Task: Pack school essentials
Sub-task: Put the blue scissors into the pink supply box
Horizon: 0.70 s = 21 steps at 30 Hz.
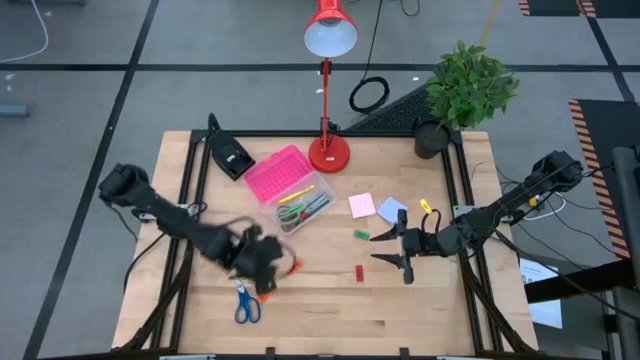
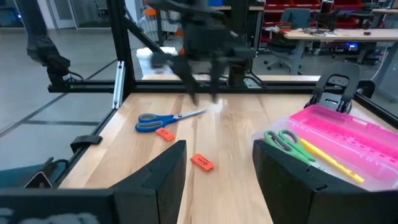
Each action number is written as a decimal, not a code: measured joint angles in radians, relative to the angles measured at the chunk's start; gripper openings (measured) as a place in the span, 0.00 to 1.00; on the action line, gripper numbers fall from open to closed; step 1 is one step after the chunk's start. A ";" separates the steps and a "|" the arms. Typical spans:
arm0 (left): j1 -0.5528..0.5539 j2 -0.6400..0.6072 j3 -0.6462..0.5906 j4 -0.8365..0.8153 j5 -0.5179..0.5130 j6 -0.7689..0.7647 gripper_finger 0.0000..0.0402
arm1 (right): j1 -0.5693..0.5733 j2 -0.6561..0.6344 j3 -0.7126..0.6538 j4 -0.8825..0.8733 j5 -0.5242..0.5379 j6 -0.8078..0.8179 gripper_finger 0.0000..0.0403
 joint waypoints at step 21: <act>-0.448 0.108 -0.003 0.077 0.028 -1.155 0.42 | -0.007 0.000 0.000 0.005 0.001 -0.003 0.44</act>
